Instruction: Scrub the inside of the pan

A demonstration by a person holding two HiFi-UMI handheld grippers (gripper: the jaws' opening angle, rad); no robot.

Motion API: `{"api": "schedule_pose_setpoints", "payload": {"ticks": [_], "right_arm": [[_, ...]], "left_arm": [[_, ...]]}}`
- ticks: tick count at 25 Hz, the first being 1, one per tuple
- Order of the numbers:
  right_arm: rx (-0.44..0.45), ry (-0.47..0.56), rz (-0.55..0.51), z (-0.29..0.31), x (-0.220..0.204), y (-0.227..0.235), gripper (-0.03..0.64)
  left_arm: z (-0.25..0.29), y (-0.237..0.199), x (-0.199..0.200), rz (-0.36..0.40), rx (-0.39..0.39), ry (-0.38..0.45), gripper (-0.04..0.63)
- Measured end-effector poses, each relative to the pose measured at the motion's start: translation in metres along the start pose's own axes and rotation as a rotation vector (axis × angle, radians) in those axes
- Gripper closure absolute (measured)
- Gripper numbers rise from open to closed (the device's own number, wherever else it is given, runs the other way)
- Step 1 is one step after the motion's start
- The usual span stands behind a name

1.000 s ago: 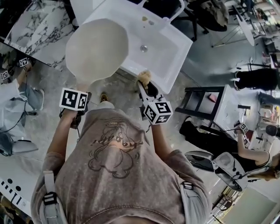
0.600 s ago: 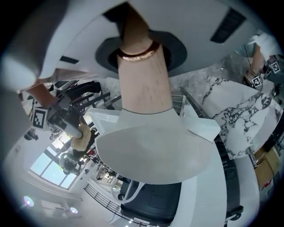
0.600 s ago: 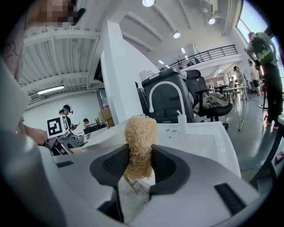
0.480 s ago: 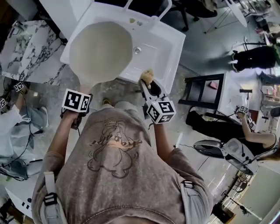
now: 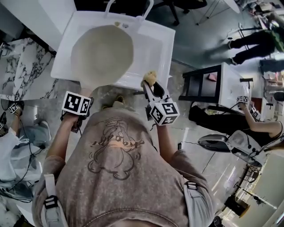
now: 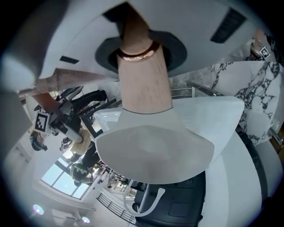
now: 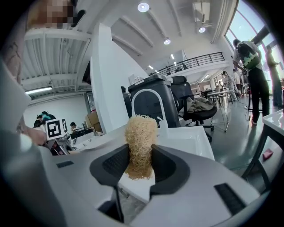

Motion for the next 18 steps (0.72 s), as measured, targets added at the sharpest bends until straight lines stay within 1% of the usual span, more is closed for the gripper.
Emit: {"api": "schedule_pose_setpoints", "payload": {"ticks": [6,10,15,18], "right_arm": [[0.004,0.014,-0.037,0.011,0.013,0.012,0.46],[0.02,0.029,-0.075,0.017,0.031,0.016,0.46],[0.082,0.041,-0.165,0.027,0.061,0.018,0.46],[0.099,0.048,-0.217,0.034,0.077,0.016,0.46]], "left_arm": [[0.006,-0.007,0.02,0.082,0.02,-0.046,0.505],[0.008,-0.005,0.031,0.118,-0.004,-0.079,0.503],[0.011,0.002,0.046,0.167,-0.04,-0.116,0.503],[0.012,0.01,0.054,0.202,-0.056,-0.129,0.503]]}}
Point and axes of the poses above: the fingertips, and each gripper's own axes: z forward along the fingers, y to its right, x out of its top, the point moved 6 cm from there along -z, backward along the fingers, and after that the axes turned 4 degrees about -x, right-handed, at the moved point
